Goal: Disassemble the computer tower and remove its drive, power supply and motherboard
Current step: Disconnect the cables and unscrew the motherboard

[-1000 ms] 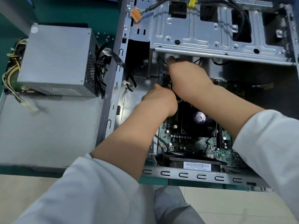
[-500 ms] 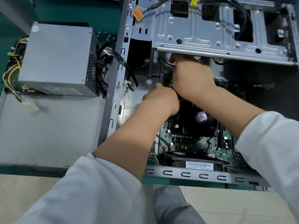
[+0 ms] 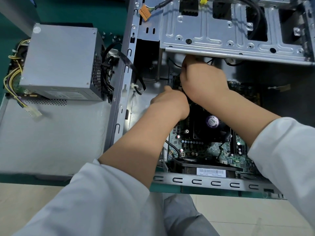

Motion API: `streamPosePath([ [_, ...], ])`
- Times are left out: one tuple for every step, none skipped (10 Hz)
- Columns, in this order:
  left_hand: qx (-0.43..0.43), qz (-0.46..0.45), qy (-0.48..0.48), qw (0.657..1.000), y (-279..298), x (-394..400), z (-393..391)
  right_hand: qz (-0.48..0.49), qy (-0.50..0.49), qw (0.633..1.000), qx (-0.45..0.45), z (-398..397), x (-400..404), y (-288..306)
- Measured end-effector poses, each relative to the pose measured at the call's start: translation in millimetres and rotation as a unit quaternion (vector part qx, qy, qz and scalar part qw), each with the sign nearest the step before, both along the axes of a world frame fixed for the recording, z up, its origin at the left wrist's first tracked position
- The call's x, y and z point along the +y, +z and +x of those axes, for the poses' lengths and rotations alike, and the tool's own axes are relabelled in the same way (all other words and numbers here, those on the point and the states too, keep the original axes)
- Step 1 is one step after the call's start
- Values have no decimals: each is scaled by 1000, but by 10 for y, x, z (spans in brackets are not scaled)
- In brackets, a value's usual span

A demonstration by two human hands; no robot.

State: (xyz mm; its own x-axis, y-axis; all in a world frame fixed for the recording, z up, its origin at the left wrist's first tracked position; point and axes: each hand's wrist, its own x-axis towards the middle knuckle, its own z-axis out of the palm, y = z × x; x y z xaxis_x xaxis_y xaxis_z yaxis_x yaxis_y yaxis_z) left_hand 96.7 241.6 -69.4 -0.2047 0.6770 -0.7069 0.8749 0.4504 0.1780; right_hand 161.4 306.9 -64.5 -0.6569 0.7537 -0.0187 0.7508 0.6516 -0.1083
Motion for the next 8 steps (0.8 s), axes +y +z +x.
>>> streamPosePath([
  [-10, 12, 33, 999, 20, -10, 2, 30, 0, 999, -33, -1, 32, -10],
  [10, 59, 63, 996, 41, -41, 8, 7, 23, 1000, -5, -1, 9, 6],
  [5, 37, 42, 998, 38, -40, 14, -20, 19, 999, 23, 4, -18, 4],
  [-15, 13, 30, 999, 31, -12, -11, 0, 8, 1000, 6, 22, 3, -19],
  [-3, 19, 29, 999, 10, -11, -6, -18, 13, 1000, 17, 30, 12, -33],
  [10, 45, 55, 997, 77, -63, 8, -58, 14, 996, 66, 24, -10, 1],
  [4, 50, 62, 997, 59, -41, 6, -55, 11, 997, 60, 19, -16, -6],
  [-20, 12, 55, 998, 99, -29, 11, -11, -4, 1000, 20, 13, 21, -14],
])
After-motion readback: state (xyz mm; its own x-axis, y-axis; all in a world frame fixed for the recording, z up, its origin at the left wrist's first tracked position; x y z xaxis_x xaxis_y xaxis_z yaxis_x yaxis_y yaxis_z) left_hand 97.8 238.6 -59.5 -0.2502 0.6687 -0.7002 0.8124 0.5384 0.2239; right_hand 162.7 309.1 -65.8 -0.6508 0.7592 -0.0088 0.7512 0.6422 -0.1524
